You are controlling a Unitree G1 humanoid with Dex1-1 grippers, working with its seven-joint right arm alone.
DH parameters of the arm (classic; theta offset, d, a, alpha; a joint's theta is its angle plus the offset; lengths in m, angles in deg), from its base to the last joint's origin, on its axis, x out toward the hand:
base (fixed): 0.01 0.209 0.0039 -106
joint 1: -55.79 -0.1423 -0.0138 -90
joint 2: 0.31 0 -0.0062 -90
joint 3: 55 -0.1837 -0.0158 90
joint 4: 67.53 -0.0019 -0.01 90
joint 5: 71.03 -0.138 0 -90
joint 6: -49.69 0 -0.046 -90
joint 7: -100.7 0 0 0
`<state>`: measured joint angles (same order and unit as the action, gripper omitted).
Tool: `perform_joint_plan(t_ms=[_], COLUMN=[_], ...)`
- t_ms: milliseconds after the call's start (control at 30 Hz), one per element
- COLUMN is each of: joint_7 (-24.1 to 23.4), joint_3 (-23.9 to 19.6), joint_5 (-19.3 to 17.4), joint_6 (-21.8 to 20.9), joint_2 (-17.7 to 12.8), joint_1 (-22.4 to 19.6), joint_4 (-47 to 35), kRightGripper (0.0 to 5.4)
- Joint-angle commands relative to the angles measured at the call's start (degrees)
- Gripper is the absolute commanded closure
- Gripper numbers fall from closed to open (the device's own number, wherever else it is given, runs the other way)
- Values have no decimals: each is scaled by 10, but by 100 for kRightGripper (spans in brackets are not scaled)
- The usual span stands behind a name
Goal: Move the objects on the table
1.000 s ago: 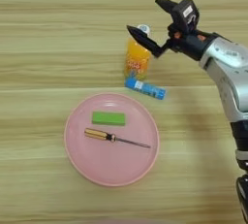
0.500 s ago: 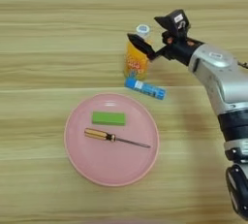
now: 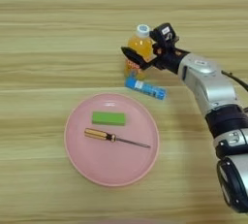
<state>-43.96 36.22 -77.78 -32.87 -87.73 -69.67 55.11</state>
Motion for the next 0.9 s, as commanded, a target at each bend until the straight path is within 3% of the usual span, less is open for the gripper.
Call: perform_joint_plan(t_ms=[33,533,900], joint_7=[-12,-12,-10], joint_3=[-5,-6,-8], joint_5=[9,14,8], joint_6=[-35,-53,-55], joint_2=[-7,-6,-5], joint_1=[-59,-63,-61], joint_4=[-4,18,-2], kRightGripper=[26,178,189])
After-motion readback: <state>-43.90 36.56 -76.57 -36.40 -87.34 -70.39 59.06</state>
